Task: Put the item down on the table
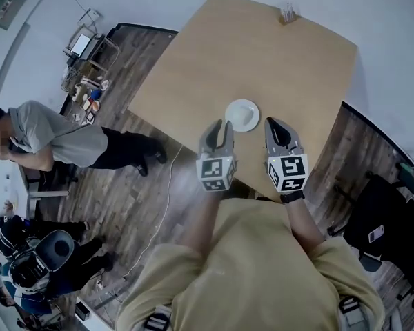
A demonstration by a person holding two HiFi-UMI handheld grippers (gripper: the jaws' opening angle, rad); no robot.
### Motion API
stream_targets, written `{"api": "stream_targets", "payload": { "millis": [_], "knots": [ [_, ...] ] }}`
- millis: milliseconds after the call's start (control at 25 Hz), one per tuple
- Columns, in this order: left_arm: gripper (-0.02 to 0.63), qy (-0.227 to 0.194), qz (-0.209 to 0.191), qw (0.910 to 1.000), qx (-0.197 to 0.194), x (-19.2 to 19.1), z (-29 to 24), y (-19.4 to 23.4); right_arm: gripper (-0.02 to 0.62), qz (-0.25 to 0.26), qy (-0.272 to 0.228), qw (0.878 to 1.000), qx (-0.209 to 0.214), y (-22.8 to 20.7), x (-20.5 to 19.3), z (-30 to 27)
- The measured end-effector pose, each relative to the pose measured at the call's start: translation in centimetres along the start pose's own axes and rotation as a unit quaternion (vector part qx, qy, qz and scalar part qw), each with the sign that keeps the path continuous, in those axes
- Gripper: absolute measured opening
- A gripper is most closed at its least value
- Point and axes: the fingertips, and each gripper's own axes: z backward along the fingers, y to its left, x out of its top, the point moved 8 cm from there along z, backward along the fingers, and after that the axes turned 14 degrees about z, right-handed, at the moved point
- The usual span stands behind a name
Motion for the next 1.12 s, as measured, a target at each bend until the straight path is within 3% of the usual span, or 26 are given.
{"api": "stream_targets", "payload": {
  "millis": [320,600,720,1120],
  "knots": [
    [0.002,-0.022,0.01,0.9994,-0.023,2.3,2.3,2.2,0.006,0.038,0.002,0.999,-0.014,3.1,2.5,-0.3],
    [0.002,-0.051,0.018,0.9975,-0.044,6.1,4.6,4.7,0.006,0.044,-0.016,0.999,-0.024,6.4,5.2,-0.9],
    [0.002,-0.063,0.018,0.9964,-0.054,7.7,5.8,6.4,0.006,0.047,-0.003,0.998,-0.051,7.7,6.5,-1.0],
    [0.002,-0.089,0.038,0.9925,-0.074,8.6,9.4,9.7,0.006,0.057,-0.012,0.996,-0.073,13.7,8.2,-0.5]
  ]
}}
